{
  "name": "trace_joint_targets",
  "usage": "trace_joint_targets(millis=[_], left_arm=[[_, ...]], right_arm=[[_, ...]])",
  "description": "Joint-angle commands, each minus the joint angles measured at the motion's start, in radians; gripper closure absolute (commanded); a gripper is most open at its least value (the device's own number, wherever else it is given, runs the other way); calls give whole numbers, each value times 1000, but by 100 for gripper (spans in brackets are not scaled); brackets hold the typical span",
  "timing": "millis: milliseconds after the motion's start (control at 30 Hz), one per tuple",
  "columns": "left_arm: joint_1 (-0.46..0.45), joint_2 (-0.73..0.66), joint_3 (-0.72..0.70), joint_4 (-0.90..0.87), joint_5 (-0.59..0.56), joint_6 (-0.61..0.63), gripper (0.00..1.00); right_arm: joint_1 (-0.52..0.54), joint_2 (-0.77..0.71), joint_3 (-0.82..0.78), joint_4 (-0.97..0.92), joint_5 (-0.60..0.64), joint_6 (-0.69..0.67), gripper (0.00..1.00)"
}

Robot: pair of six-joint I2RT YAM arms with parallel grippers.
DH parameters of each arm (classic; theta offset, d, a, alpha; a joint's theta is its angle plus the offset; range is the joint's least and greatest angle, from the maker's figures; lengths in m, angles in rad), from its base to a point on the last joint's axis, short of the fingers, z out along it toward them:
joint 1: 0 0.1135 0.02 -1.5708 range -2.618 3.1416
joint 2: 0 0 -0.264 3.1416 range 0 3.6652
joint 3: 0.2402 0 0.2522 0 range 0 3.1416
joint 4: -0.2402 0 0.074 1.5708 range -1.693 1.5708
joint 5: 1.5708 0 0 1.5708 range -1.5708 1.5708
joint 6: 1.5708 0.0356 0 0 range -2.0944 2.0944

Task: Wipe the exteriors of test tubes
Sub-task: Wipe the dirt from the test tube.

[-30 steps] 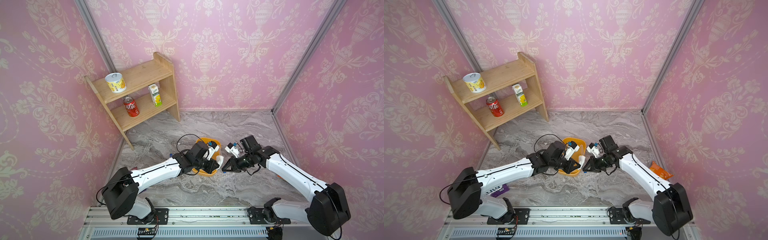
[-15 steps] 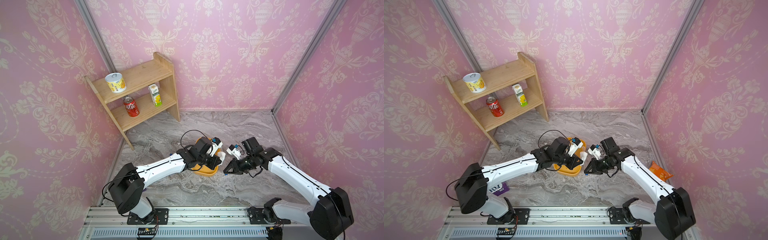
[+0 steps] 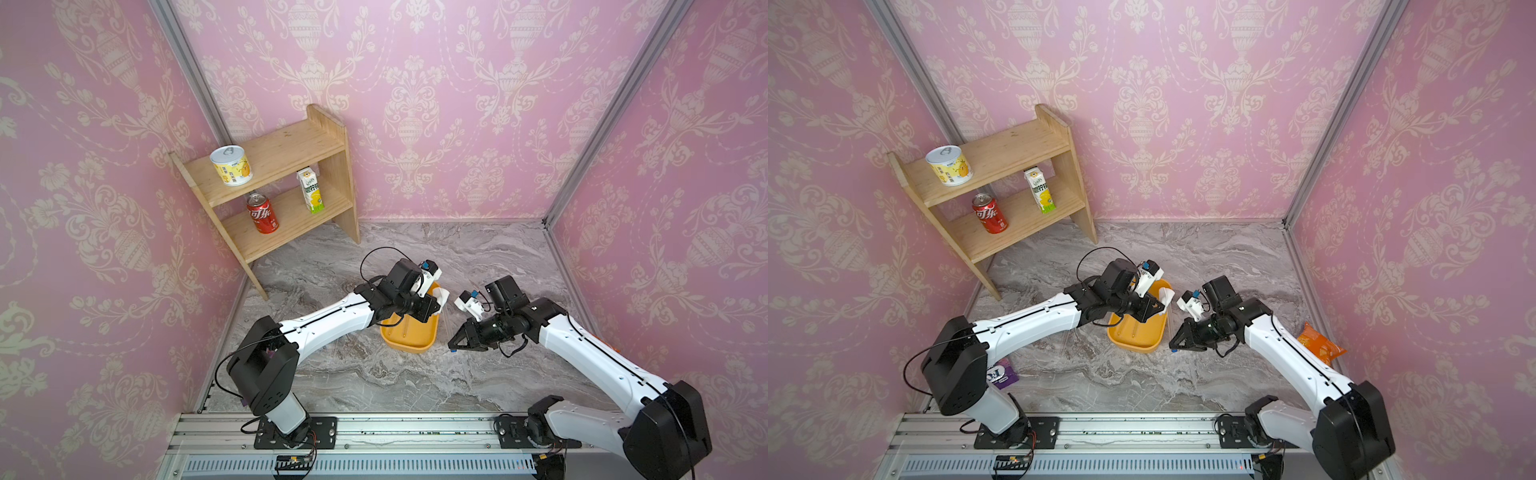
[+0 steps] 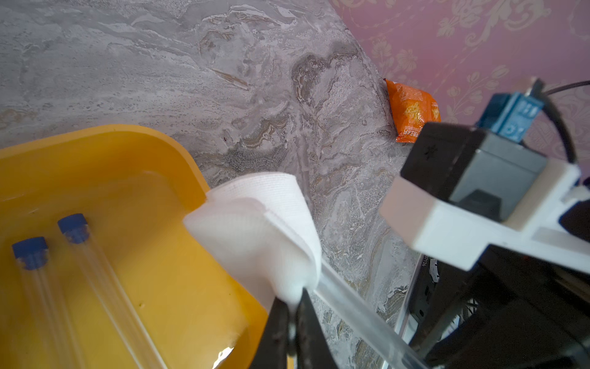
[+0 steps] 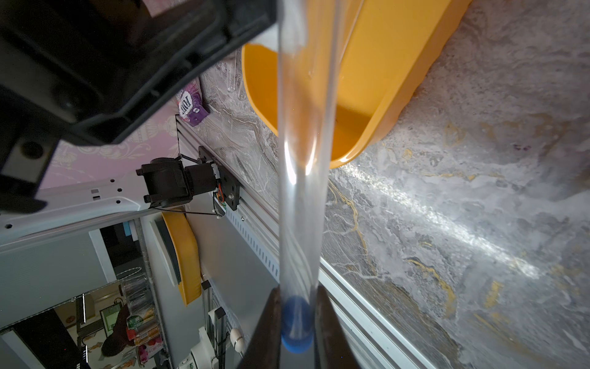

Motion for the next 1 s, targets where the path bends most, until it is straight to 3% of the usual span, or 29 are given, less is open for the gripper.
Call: trace_joint_targets(millis=[0, 367, 967], left_arm=[[0, 1, 17, -17, 32, 24, 91], [-45, -58, -66, 16, 85, -10, 89], [-137, -141, -183, 89, 69, -107, 90]], right_arm=[[6, -8, -4, -19, 8, -13, 91], [4, 16, 10, -12, 19, -15, 91], [2, 35, 24, -21, 24, -25, 92]])
